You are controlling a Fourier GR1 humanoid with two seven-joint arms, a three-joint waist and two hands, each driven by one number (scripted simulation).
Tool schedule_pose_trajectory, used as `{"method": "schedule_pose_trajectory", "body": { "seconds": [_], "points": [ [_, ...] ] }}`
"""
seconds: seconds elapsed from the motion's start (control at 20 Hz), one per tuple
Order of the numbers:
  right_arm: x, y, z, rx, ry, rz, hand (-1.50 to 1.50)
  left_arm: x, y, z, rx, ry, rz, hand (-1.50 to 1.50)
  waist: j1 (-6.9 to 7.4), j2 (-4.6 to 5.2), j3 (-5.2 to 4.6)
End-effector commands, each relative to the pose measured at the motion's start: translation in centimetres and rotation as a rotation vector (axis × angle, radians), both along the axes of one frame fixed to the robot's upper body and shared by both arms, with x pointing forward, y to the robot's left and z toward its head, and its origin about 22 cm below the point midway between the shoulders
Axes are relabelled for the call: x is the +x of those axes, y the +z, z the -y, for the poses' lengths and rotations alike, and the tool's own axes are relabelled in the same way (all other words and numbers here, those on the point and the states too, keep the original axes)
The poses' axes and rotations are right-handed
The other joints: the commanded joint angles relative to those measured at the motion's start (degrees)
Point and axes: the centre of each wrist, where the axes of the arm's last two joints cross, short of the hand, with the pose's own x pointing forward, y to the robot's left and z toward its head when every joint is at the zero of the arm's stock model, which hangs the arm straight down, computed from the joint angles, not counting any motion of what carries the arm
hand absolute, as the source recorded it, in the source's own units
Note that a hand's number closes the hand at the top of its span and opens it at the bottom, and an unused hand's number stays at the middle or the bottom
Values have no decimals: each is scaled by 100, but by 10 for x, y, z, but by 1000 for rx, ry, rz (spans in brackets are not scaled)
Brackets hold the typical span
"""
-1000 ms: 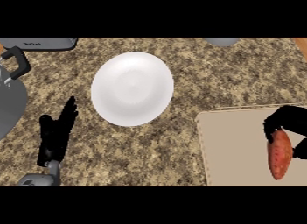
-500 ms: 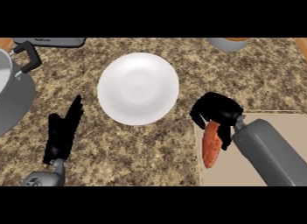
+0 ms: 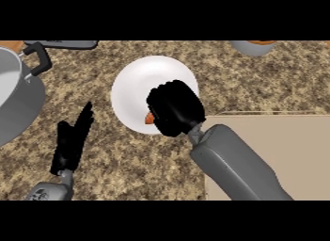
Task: Pick the sweet potato from the tray and place it in the plate
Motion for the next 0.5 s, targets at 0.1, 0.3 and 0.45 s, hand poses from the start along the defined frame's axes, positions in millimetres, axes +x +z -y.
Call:
{"method": "schedule_pose_trajectory", "body": {
  "seconds": [0.1, 0.3, 0.45],
  "points": [
    [-18, 48, -48, 207, -243, 184, 150, 2, 0, -5, 12, -10, -9, 0, 53, 35, 31],
    [-20, 53, -75, 215, -374, 192, 150, 3, 6, -10, 4, -15, 15, 0, 38, 73, 30],
    [-15, 50, -88, 211, -436, 164, 150, 10, 1, 0, -1, 16, 19, 0, -64, 96, 32]
  ]
}}
